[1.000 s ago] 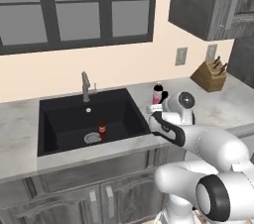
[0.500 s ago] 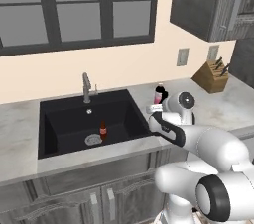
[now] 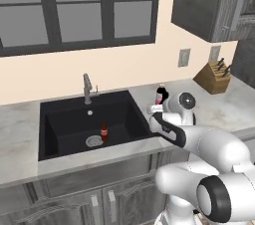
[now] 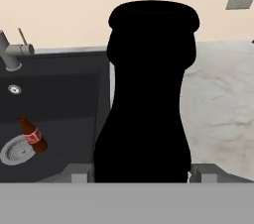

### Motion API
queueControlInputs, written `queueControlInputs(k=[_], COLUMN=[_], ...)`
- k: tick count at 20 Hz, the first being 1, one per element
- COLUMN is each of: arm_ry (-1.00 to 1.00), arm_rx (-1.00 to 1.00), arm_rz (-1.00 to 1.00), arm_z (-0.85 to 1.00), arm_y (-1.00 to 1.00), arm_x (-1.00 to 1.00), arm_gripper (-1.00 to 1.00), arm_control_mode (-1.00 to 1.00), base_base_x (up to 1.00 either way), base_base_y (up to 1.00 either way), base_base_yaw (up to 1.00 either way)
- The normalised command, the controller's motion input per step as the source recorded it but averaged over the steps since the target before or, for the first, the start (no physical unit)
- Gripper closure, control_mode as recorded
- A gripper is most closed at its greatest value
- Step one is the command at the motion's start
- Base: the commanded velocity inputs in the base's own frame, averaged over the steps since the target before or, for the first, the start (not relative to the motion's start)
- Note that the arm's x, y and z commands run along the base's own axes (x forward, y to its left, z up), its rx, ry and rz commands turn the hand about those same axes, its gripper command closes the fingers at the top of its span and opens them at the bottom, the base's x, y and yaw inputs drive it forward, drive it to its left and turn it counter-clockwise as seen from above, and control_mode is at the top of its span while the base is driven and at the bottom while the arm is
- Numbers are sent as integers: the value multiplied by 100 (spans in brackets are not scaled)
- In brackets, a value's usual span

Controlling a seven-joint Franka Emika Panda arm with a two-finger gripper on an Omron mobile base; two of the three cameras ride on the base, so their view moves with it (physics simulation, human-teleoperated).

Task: Place the large bottle from the dining counter next to the other large bottle outside the sink, and place the small bottle from the dining counter next to the other small bottle inside the sink.

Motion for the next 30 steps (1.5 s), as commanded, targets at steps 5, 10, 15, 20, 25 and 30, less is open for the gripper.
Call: queueControlInputs(k=[5,10,15,20,25,30], arm_ry=[0,0,0,0,0,0], arm_rx=[0,0,0,0,0,0], arm_rz=[0,0,0,0,0,0], arm_z=[0,0,0,-4,-24,-29], arm_y=[0,0,0,0,0,0], arm_x=[0,0,0,3,19,25], arm_gripper=[100,100,100,100,100,100], arm_control_mode=[100,100,100,-100,-100,-100], base_base_x=[26,29,25,15,0,0], base_base_y=[0,0,0,0,0,0], base_base_yaw=[0,0,0,0,0,0])
